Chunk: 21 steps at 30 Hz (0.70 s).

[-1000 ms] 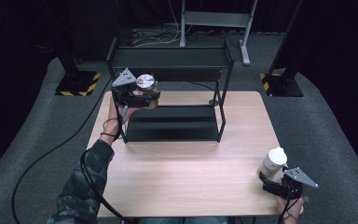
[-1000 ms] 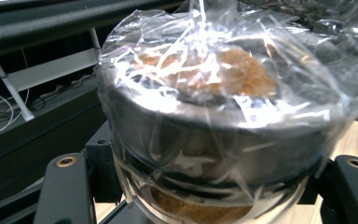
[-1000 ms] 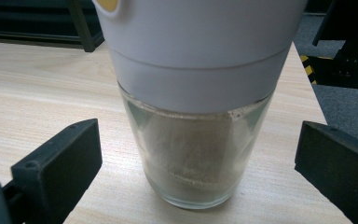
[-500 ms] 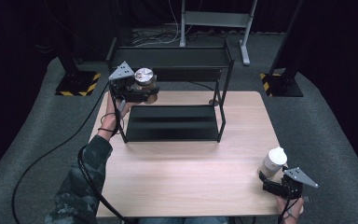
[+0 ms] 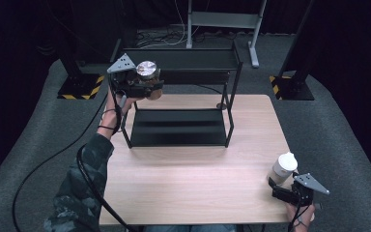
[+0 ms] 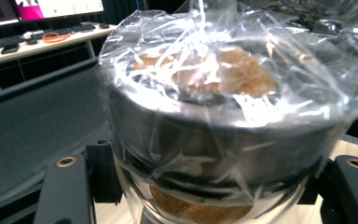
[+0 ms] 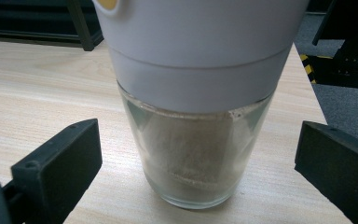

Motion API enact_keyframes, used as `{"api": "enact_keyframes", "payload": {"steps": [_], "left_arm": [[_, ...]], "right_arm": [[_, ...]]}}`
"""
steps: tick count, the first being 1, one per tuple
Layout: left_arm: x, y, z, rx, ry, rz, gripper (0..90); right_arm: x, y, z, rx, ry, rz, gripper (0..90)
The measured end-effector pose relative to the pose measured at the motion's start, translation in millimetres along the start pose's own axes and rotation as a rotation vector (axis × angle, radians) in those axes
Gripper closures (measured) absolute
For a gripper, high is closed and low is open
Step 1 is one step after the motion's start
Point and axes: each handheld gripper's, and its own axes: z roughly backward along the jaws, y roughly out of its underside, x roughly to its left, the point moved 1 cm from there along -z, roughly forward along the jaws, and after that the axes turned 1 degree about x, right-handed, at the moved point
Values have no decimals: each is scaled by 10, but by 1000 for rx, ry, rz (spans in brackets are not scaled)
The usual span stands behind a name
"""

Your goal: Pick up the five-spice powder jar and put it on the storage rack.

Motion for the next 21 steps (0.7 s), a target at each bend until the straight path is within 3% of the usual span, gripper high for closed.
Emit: {"api": "enact_keyframes", "payload": {"steps": [6, 21], "left_arm": [[8, -102, 23, -4, -2, -16, 303], [79, -311, 57, -34, 21, -5, 303]], "right_arm": [[-3, 0, 0, 0, -1, 0, 0], [-6, -1, 0, 1, -3, 0, 0]]}}
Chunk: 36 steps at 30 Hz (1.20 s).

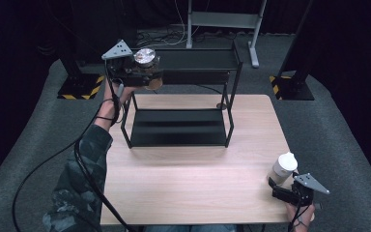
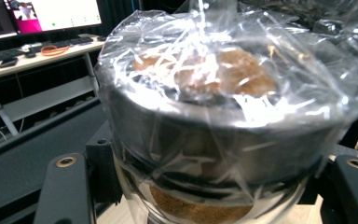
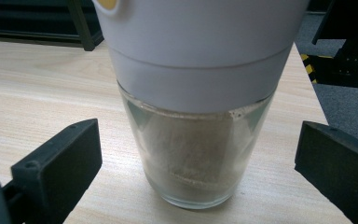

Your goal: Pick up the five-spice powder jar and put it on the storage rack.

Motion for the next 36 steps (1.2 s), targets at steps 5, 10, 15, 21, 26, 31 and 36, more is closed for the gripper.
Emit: {"api": "enact_keyframes", "payload": {"steps": [5, 10, 15, 21, 26, 31, 36], "left_arm": [[5, -93, -12, -2, -5, -11, 303], [26, -203, -38, 2, -10, -24, 303], [79, -291, -79, 7, -11, -28, 303], [158, -355, -146, 15, -17, -27, 303], [217, -420, -206, 23, -29, -28, 303], [271, -475, -271, 33, -39, -23, 303], [342, -484, -357, 62, -55, -3, 303]], "right_arm": [[-1, -1, 0, 0, 0, 0, 0], [-2, 0, -1, 0, 0, -1, 0], [-5, 0, -2, 0, -2, 0, 0], [-3, 0, -2, 0, -1, 1, 0], [-2, -1, -2, 0, -1, 2, 0], [1, -1, -2, 1, 0, 3, 0], [-1, -2, -3, 1, -2, 5, 0]]}}
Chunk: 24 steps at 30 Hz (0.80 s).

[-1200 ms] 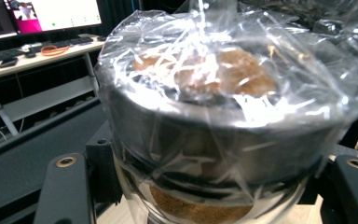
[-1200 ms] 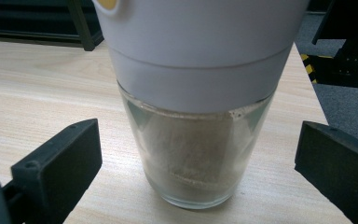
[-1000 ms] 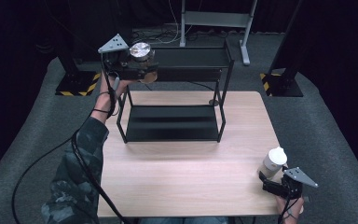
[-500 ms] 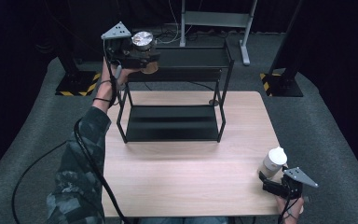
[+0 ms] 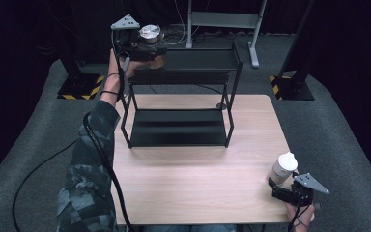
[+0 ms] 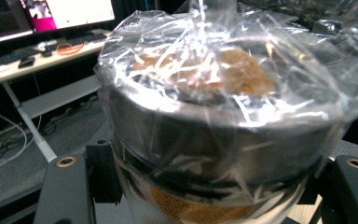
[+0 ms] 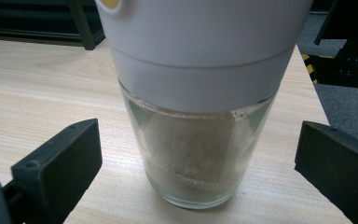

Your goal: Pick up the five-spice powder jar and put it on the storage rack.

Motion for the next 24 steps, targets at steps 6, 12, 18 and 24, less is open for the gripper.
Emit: {"api": "enact_keyframes", "payload": {"steps": [6, 12, 18, 24], "left_arm": [[50, 10, -76, 25, -23, 20, 303], [73, -2, -136, 48, -46, 30, 303], [96, 5, -198, 71, -47, 47, 303], [143, 69, -209, 51, -38, 97, 302]], "right_arm": [[1, 3, 2, -2, 0, 0, 0], [-2, 5, 3, -3, -1, 1, 0], [-4, 9, 6, -5, -2, 0, 0], [-5, 9, 6, -5, -3, 0, 0]]}}
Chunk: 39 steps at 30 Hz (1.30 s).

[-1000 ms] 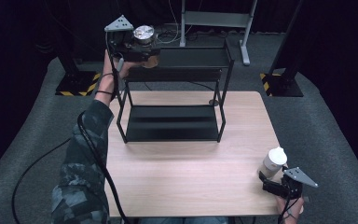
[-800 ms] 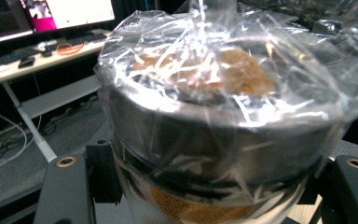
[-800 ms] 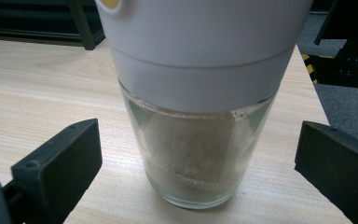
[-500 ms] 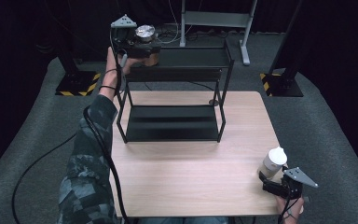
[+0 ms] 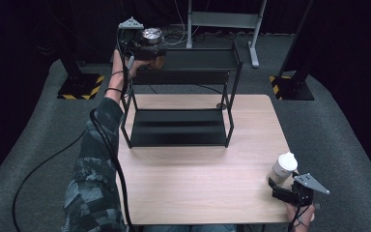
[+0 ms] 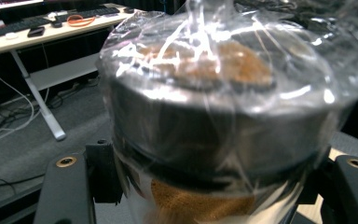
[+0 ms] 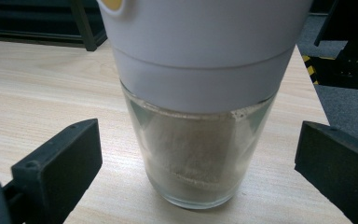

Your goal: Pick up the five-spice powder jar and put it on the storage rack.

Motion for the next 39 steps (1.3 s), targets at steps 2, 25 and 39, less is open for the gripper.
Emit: {"api": "enact_keyframes", "payload": {"steps": [2, 25, 39], "left_arm": [[11, 22, -1, -8, 3, 13, 302], [-32, 30, 29, 7, -9, 24, 240], [-198, 105, 296, 18, -15, 3, 0]], "right_arm": [[0, 3, 0, -2, 0, -1, 0], [1, 0, 0, 0, -1, 2, 0], [-2, -12, -8, 7, -3, 5, 0]]}}
